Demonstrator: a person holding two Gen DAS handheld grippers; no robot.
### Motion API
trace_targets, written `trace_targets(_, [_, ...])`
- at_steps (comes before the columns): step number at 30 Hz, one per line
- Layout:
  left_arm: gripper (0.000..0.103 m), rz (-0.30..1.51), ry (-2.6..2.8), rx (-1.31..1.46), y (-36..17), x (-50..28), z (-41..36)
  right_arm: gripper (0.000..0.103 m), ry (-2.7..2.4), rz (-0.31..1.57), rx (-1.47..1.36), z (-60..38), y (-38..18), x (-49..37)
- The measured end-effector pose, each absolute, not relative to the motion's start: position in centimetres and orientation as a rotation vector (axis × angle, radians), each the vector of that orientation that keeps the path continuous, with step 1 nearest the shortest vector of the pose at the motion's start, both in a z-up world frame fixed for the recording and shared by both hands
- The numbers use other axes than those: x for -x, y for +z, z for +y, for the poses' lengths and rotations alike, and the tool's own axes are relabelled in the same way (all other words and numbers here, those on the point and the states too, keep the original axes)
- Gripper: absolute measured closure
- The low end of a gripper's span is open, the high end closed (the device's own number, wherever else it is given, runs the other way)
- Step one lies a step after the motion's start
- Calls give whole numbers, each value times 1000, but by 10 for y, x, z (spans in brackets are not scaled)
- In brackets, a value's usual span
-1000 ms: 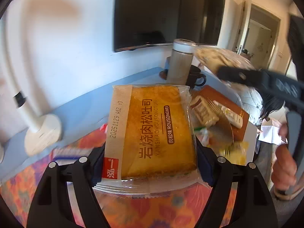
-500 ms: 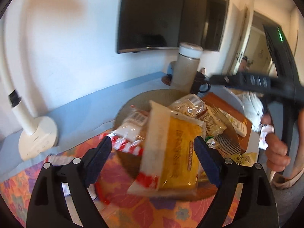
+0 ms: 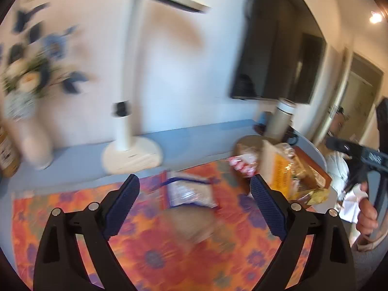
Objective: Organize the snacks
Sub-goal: 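Carry both packs into the amber bowl and open both tools, then grasp the white blue-striped bag on the cloth with the right tool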
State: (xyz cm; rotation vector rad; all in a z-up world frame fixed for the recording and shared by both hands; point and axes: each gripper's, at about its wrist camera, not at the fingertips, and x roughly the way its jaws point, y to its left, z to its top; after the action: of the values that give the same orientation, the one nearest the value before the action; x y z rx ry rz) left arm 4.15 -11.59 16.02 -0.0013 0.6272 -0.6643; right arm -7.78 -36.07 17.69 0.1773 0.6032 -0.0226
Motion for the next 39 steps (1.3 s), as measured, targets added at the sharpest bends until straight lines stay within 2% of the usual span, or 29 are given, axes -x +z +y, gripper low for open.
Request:
trace_targets(5, [10, 701, -570, 71, 128, -44, -54, 18, 72, 648, -108, -294, 132, 85])
trace_targets(9, [10, 797, -487, 94, 77, -46, -24, 18, 112, 732, -90, -263, 80, 76])
trace_targets(15, [11, 870, -390, 57, 20, -50, -14, 18, 77, 814, -65, -253, 23, 54])
trace_targets(18, [11, 865, -384, 41, 17, -50, -17, 18, 55, 888, -132, -264, 1, 42])
trace_targets(25, [11, 863, -380, -54, 14, -49, -30, 18, 64, 914, -156, -277, 9, 42])
trace_targets(28, [11, 855, -363, -102, 16, -46, -36, 18, 105, 900, -129, -276, 43, 36])
trace_targets(30, [11, 855, -391, -120, 22, -39, -42, 13, 104, 880, -73, -275, 77, 25])
trace_targets(32, [11, 864, -468, -90, 33, -33, -55, 4, 112, 892, 19, -269, 102, 4])
trace_targets(35, [11, 869, -524, -56, 47, -31, -75, 4, 170, 965, 218, -250, 115, -42])
trace_targets(39, [11, 937, -597, 4, 45, -43, -115, 5, 239, 1075, 311, -245, 107, -89])
